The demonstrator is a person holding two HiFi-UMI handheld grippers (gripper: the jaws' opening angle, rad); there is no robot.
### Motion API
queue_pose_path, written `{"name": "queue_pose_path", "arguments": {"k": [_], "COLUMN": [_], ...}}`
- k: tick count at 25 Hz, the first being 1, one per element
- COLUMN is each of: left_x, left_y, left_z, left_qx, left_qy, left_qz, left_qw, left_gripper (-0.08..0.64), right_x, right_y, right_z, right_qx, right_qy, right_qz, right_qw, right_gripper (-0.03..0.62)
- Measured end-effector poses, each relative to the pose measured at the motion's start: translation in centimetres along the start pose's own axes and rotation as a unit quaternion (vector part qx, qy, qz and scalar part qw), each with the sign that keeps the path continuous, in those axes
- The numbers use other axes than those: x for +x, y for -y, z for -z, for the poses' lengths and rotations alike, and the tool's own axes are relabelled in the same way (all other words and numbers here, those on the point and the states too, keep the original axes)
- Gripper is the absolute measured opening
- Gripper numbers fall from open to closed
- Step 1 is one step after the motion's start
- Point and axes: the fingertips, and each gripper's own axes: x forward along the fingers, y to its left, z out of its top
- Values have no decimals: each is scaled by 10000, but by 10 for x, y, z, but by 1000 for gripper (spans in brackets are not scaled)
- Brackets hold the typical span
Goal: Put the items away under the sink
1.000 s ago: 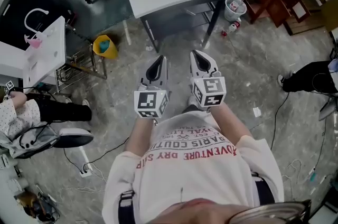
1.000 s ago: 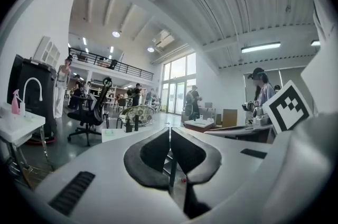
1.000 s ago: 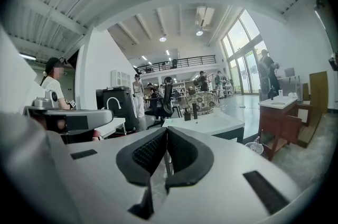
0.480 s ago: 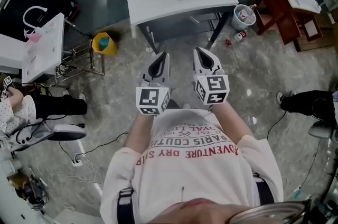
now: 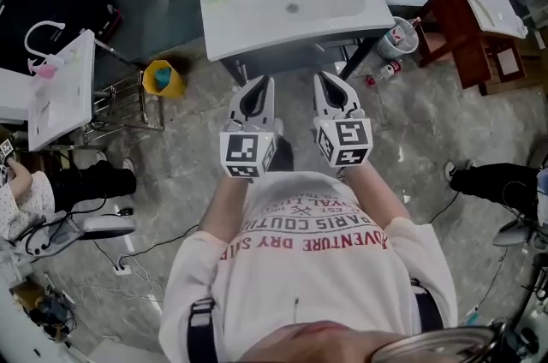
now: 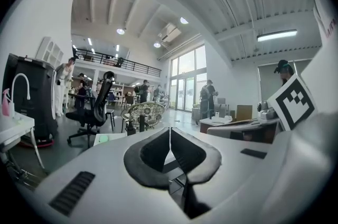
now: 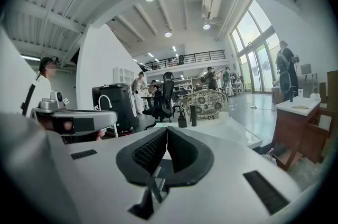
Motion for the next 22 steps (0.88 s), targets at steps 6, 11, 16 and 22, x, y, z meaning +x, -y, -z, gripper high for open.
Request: {"name": "queue_pose_path", "arguments": {"k": [6, 11, 16, 22], "left_x": [75, 134, 177, 208], "left_y": [-56, -114, -164, -200], "left_z": [-17, -36, -41, -35], "left_qx": [-51, -75, -66, -223], "left_qy": [12, 76, 67, -69], "left_qz": [114, 129, 169, 15], "left_qw": [9999, 9999, 9998, 9997], "left_gripper": [26, 28, 28, 28], "right_x": [85, 162, 227, 280], "right_y": [25, 36, 43, 51], "right_z": [-24, -47, -54, -57], "right_qx": [-13, -53, -36, -44], "right_qy": [-14, 53, 6, -130], "right_qz": [159, 228, 316, 247], "right_qw": [9999, 9997, 9995, 9996], "right_gripper": [25, 25, 25, 25]}}
